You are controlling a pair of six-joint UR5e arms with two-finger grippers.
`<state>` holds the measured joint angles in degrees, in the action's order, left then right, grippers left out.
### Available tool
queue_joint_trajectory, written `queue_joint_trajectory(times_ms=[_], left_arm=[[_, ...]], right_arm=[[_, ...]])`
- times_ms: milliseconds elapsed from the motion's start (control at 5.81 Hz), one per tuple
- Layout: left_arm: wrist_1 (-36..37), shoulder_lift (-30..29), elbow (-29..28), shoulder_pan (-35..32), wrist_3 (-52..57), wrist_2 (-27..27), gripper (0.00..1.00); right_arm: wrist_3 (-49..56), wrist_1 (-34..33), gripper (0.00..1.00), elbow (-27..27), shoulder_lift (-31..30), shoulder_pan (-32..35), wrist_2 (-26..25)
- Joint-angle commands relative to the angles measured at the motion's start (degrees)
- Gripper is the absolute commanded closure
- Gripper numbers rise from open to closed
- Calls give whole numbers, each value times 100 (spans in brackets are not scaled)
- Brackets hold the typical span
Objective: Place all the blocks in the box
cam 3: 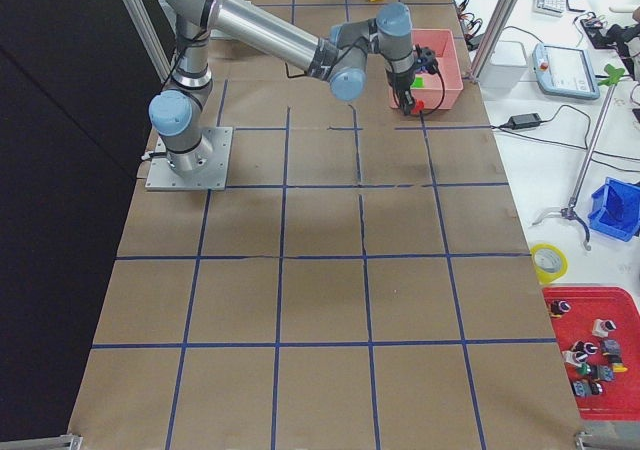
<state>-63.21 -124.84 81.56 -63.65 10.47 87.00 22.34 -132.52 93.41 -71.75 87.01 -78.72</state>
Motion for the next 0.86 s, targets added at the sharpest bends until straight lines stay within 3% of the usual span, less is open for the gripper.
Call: queue_joint_trajectory(times_ms=[0,344,689], left_arm=[[476,-49,396,-7,-19,-24,1],[782,-285,422,-25,25,-33,1],[784,-313,492,-43,43,-33,7]], right_arm=[[51,-1285,96,-601,814,640,1518],[156,-2196,94,-1759,1993,966,1825],[191,-2139,1,-1747,2078,1037,1729]])
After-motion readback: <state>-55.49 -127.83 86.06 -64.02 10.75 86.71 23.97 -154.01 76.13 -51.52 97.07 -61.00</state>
